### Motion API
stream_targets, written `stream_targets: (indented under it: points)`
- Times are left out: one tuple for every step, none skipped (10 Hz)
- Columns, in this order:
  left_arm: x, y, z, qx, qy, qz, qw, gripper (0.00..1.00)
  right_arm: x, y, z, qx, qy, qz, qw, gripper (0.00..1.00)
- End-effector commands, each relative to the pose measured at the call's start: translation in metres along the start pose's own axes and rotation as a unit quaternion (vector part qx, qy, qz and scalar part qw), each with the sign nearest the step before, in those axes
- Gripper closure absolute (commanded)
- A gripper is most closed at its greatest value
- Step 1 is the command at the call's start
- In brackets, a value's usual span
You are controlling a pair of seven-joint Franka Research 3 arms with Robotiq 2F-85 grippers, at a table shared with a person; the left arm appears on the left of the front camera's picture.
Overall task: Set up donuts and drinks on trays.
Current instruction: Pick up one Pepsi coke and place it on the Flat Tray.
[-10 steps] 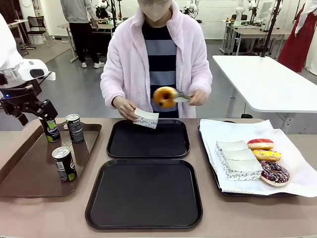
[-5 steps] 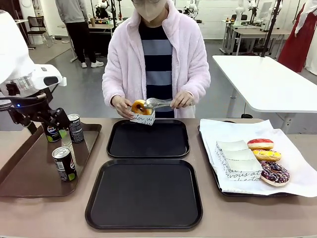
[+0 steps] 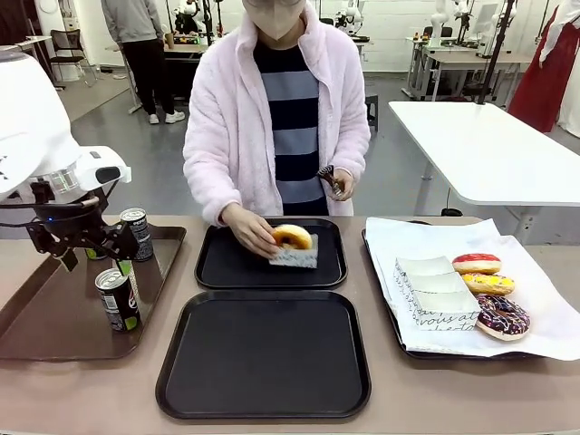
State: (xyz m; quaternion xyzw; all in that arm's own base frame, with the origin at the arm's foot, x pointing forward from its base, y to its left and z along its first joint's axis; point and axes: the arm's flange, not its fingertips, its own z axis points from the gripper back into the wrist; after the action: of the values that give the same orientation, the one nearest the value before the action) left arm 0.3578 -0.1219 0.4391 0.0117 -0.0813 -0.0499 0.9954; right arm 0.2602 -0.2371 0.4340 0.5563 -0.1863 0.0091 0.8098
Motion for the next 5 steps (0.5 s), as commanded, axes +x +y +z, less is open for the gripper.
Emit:
stream_targets:
  points:
    - [0.006,-0.006,-0.019,-0.008,-0.003,0.021,1.0,0.0,0.001,-0.001,0.002,0.007,-0.002,0.005,1.0,0.0]
    - [0.011,-0.007,-0.026,-0.013,0.011,0.018,1.0,0.0,0.001,-0.001,0.002,0.007,-0.002,0.005,1.0,0.0]
    - [0.013,-0.009,-0.033,-0.011,0.017,0.017,1.0,0.0,0.001,-0.001,0.002,0.007,-0.002,0.005,1.0,0.0]
    - [0.012,-0.011,-0.041,-0.004,0.022,0.017,1.0,0.0,0.001,-0.001,0.002,0.007,-0.002,0.005,1.0,0.0]
    - [0.013,-0.01,-0.047,0.001,0.02,0.021,1.0,0.0,0.001,-0.001,0.002,0.007,-0.002,0.005,1.0,0.0]
